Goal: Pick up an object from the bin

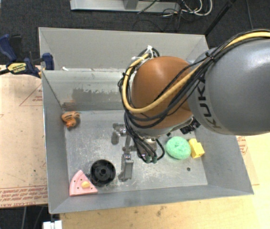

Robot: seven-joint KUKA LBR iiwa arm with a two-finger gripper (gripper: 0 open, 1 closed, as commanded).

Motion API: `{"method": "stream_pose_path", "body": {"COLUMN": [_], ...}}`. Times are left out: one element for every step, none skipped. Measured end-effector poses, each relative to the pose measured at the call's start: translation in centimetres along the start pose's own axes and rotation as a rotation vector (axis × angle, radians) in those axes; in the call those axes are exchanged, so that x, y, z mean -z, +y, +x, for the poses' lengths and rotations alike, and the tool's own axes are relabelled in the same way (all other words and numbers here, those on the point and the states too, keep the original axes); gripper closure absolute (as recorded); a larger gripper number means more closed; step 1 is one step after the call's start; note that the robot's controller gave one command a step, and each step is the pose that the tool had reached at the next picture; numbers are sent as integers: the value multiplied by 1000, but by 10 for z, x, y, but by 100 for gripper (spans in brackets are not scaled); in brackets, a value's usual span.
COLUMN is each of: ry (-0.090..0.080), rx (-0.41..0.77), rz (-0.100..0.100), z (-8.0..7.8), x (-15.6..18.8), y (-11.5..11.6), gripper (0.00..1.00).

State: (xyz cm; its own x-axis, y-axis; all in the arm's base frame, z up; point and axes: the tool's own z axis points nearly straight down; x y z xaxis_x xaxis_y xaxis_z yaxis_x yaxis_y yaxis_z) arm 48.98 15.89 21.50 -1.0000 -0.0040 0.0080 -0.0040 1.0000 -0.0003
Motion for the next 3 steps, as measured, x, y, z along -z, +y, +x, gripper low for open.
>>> {"method": "stream_pose_path", "body": {"ry": [-8,-12,-10], "rx": [-4,70,139], "rz": [-1,-1,-5], "z": [-2,-12,-4], "x": [4,-24,-71], "y": [-1,40,37], "gripper": [0,0,0]}}
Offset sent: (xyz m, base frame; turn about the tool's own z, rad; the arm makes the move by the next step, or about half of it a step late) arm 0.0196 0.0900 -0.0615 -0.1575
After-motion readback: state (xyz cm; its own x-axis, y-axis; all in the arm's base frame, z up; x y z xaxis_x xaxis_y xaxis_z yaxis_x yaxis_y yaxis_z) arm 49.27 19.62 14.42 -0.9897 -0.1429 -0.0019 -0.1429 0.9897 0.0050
